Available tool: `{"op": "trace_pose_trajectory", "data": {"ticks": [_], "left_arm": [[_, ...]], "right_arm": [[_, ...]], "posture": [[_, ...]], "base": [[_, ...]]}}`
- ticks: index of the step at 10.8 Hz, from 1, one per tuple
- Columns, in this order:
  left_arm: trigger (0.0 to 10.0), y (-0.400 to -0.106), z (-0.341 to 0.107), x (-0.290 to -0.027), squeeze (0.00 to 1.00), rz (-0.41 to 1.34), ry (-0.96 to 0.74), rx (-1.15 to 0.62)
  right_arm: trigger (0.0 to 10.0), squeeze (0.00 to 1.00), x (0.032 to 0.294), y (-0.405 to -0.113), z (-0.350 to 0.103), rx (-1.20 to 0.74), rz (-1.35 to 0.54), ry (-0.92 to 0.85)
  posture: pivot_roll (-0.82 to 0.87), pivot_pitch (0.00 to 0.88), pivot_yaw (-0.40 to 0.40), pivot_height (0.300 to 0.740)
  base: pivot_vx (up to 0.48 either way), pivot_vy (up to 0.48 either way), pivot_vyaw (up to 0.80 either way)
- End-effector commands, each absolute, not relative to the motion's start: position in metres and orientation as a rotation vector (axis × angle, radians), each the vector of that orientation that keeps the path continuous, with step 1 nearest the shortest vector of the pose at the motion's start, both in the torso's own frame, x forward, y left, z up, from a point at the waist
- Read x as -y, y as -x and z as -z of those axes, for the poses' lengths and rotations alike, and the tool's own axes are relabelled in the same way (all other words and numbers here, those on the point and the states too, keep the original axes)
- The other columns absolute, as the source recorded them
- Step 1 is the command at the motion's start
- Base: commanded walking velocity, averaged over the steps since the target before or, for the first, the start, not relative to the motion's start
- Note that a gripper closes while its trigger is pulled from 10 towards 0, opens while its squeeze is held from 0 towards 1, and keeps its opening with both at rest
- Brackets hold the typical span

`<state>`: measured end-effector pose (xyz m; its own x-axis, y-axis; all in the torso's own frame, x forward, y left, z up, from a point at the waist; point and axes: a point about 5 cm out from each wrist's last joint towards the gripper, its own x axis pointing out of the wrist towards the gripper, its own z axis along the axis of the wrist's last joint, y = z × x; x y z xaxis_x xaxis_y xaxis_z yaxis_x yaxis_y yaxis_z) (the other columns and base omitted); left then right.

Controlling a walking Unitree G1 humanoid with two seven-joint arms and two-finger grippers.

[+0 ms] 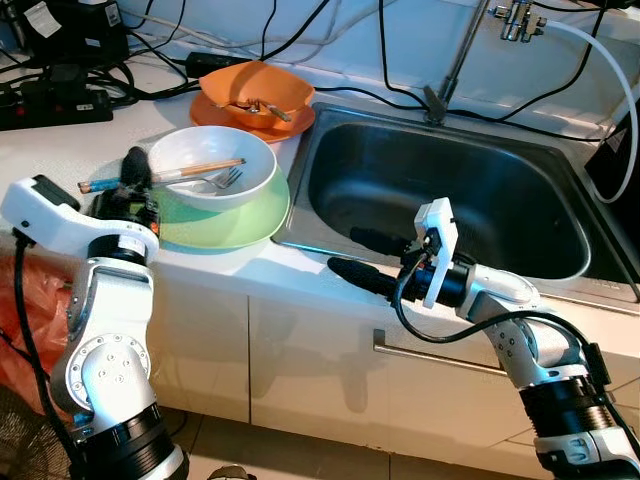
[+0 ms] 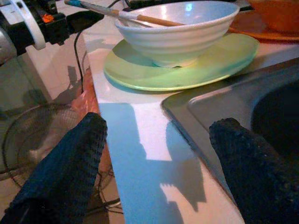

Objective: Kitchen organization

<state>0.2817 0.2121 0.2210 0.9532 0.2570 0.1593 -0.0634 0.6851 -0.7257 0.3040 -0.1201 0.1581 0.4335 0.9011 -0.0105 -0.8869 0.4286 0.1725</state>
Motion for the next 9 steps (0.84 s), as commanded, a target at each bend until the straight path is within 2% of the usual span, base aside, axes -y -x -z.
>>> {"op": "trace_pose_trajectory", "data": {"ticks": [1,9], "left_arm": [[0.0,-0.2807,-0.2331,-0.2133,0.0,-0.184,0.809,0.304],[0.0,-0.2827,-0.2397,-0.2154,0.0,-0.197,0.839,0.327]], "right_arm": [[10.0,0.0,0.1222,-0.3003,-0.1607,-0.107,-1.131,-0.142],[10.0,0.0,0.1201,-0.2994,-0.1601,-0.116,-1.123,-0.136]], "posture": [[0.18,0.048,-0.096,0.74],[0.18,0.041,-0.093,0.74]], "base": [[0.0,0.0,0.0],[0.0,0.0,0.0]]}}
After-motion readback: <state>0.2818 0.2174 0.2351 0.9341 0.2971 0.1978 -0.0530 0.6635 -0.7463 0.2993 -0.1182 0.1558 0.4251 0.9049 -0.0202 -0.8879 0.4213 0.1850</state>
